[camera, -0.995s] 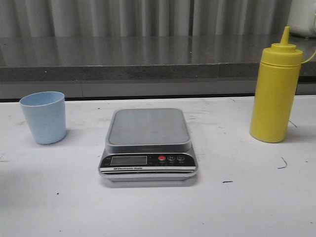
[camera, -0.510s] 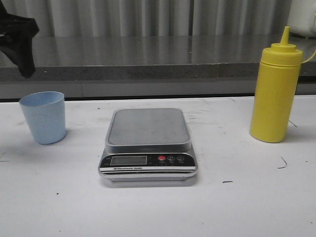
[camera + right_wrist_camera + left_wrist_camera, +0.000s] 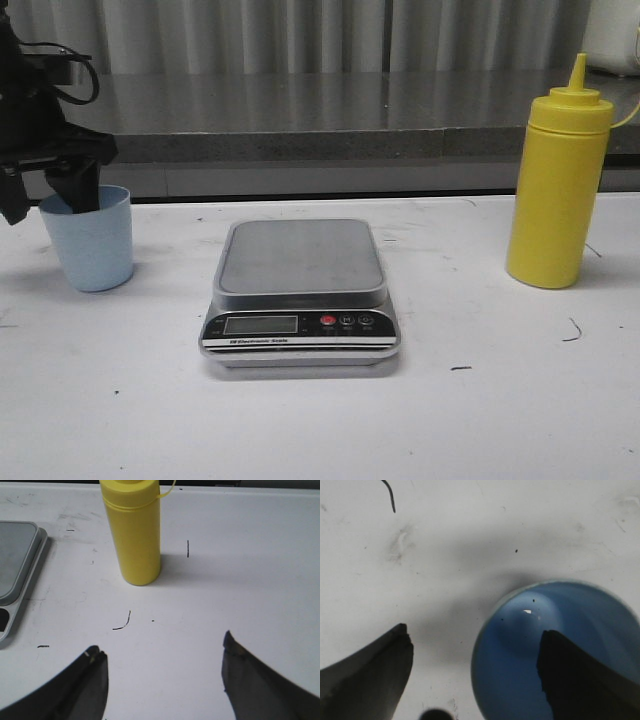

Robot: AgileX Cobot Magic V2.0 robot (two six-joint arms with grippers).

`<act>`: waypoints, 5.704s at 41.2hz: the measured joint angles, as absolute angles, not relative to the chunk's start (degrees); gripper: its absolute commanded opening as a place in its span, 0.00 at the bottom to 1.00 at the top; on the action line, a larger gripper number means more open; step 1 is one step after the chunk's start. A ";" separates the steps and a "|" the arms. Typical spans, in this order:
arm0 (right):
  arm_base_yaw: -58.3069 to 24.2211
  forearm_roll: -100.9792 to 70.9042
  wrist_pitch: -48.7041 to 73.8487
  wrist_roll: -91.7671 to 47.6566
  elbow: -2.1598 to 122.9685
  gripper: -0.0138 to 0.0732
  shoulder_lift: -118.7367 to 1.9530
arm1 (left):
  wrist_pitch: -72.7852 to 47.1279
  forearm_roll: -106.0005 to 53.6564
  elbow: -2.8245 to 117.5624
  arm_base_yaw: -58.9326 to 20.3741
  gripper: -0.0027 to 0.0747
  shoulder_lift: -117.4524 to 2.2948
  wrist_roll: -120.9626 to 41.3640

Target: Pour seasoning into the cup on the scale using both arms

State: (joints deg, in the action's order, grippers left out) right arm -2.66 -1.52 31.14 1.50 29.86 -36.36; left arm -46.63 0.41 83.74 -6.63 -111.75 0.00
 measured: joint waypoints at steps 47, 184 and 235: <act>-2.66 -1.52 31.14 1.50 29.86 0.74 -36.36 | -61.54 0.37 102.18 -12.63 0.01 -111.75 0.00; -2.66 -1.52 31.14 1.50 29.86 0.74 -36.36 | -46.10 5.53 44.54 -28.64 0.53 -45.53 5.34; -2.66 -1.56 29.33 1.50 30.27 0.86 -36.75 | -45.71 5.53 44.54 -28.64 0.53 -45.39 5.24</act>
